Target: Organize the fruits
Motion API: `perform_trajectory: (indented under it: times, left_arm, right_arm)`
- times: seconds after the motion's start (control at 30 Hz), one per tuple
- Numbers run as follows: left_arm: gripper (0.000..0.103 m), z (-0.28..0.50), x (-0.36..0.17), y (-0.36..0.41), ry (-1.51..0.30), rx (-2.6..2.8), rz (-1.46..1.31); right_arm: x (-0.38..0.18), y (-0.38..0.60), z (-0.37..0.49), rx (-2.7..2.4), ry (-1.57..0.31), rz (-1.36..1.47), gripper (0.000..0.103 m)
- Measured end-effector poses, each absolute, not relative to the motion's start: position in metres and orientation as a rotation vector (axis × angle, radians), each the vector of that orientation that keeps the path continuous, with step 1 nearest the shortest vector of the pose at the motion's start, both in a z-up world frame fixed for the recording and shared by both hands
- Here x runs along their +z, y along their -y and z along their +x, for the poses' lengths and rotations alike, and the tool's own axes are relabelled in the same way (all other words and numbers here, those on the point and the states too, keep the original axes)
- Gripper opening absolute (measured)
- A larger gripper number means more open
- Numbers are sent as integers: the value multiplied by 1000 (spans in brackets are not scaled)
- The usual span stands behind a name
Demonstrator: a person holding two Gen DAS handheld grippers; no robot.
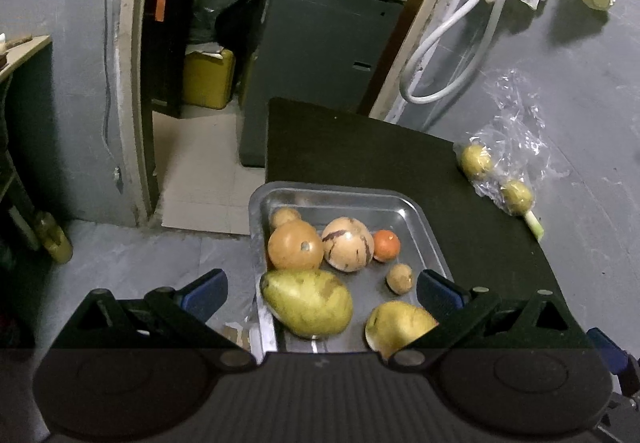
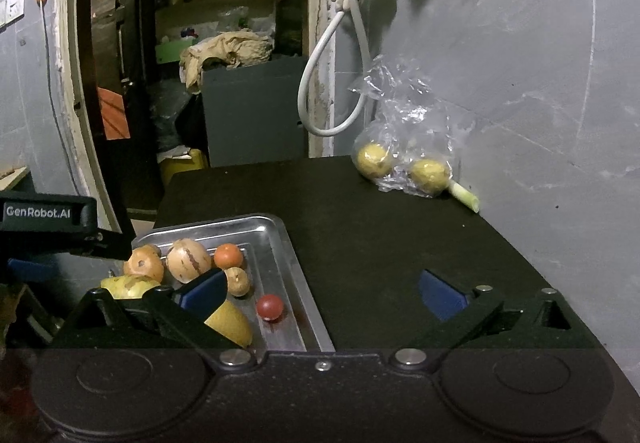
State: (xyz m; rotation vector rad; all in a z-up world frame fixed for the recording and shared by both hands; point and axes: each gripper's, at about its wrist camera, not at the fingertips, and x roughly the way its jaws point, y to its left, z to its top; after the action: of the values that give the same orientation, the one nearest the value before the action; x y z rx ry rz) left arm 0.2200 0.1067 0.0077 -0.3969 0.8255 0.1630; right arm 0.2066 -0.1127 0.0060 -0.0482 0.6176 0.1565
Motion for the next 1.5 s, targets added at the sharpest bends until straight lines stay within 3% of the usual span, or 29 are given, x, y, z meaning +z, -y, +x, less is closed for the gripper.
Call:
perform_trajectory:
  times: [1.5]
  left_arm:
    - [103,102,42,-15,-660,280,-259]
  right_arm:
    - [31,199,146,404,-551,-105,102]
